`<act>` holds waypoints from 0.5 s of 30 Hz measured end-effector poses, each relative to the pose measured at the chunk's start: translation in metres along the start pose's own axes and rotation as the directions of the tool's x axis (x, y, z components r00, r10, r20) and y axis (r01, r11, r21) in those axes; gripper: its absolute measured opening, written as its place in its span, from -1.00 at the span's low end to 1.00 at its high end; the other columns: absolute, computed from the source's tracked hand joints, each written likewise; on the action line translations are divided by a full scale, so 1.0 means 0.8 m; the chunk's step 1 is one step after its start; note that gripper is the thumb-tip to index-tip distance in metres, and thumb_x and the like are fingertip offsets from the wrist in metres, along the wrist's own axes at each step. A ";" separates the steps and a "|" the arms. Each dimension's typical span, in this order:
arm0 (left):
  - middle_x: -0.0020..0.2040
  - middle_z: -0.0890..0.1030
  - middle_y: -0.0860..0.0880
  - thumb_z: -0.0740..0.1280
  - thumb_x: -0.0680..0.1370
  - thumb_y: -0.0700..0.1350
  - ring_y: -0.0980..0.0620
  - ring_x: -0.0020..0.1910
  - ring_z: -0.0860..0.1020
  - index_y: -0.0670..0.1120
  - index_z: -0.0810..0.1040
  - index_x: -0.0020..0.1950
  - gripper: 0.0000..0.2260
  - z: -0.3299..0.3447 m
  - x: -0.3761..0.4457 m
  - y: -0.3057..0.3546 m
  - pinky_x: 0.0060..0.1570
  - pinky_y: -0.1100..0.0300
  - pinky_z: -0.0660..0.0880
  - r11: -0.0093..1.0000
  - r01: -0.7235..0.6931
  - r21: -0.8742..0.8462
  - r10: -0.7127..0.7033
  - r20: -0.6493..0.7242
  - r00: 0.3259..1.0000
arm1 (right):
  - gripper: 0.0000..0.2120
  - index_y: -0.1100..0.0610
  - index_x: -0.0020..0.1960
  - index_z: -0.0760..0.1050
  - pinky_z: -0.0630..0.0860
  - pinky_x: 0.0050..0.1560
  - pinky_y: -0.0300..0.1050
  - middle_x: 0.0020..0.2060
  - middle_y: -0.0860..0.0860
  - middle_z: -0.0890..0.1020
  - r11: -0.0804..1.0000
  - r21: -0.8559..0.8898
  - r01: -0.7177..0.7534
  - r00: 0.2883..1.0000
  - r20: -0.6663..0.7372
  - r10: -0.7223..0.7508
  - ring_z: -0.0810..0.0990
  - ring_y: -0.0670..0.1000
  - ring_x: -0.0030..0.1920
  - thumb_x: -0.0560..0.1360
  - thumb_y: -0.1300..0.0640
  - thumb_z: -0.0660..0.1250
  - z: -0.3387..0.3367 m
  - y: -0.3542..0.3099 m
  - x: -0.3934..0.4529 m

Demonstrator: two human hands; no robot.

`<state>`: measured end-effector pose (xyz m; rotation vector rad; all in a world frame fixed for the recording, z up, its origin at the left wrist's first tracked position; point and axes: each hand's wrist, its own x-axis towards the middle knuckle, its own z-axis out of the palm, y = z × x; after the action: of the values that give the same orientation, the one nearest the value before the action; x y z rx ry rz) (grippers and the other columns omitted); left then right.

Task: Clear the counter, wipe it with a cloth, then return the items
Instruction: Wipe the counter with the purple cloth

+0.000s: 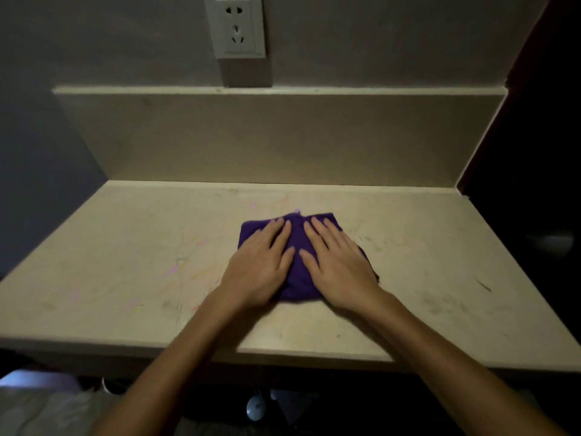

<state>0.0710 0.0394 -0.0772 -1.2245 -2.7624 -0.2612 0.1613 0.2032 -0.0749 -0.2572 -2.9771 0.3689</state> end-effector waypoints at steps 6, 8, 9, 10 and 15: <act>0.65 0.20 -0.12 -0.17 0.70 0.14 -0.08 0.61 0.21 -0.14 0.13 0.67 -0.39 0.004 0.136 -0.078 0.56 0.02 0.16 0.999 0.035 -0.002 -0.035 0.078 0.996 | -0.39 0.07 0.69 0.04 -0.05 0.65 0.03 0.67 0.02 0.08 0.997 -0.031 -0.074 0.997 0.015 0.075 0.00 0.05 0.67 0.72 -0.17 -0.10 0.020 0.007 0.152; 0.63 0.24 -0.14 -0.03 0.74 0.07 -0.10 0.57 0.28 -0.14 0.16 0.66 -0.48 0.003 0.151 -0.085 0.54 0.03 0.18 0.999 0.039 -0.010 -0.038 0.054 0.998 | -0.39 0.06 0.69 0.03 -0.06 0.65 0.04 0.68 0.02 0.07 0.995 -0.033 -0.092 0.995 0.026 0.093 -0.01 0.06 0.67 0.71 -0.18 -0.11 0.021 0.008 0.173; 0.61 0.26 -0.14 -0.01 0.75 0.06 -0.11 0.55 0.30 -0.14 0.17 0.65 -0.49 0.002 0.152 -0.085 0.53 0.03 0.19 0.999 0.040 -0.011 -0.039 0.048 0.998 | -0.39 0.06 0.69 0.02 -0.06 0.65 0.04 0.68 0.02 0.07 0.995 -0.037 -0.096 0.995 0.024 0.097 -0.01 0.06 0.67 0.71 -0.18 -0.12 0.022 0.007 0.177; 0.61 0.27 -0.13 -0.01 0.75 0.06 -0.10 0.54 0.31 -0.13 0.18 0.65 -0.50 0.002 0.152 -0.085 0.52 0.03 0.20 0.999 0.044 -0.014 -0.043 0.050 0.998 | -0.39 0.06 0.69 0.02 -0.06 0.65 0.05 0.68 0.02 0.07 0.995 -0.035 -0.096 0.995 0.027 0.097 -0.01 0.06 0.67 0.71 -0.18 -0.12 0.020 0.007 0.177; 0.65 0.22 -0.08 -0.04 0.74 0.09 -0.05 0.59 0.23 -0.09 0.16 0.66 -0.49 -0.005 0.123 -0.073 0.59 0.02 0.14 0.996 0.073 -0.049 -0.069 0.067 0.995 | -0.40 0.06 0.69 -0.01 -0.07 0.66 0.07 0.68 0.01 0.03 0.993 -0.021 -0.115 0.993 0.024 0.116 -0.04 0.06 0.67 0.72 -0.16 -0.15 0.015 -0.007 0.146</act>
<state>-0.0380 0.0716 -0.0635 -1.1677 -2.8762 -0.3056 0.0444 0.2163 -0.0720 -0.4316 -2.9999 0.3573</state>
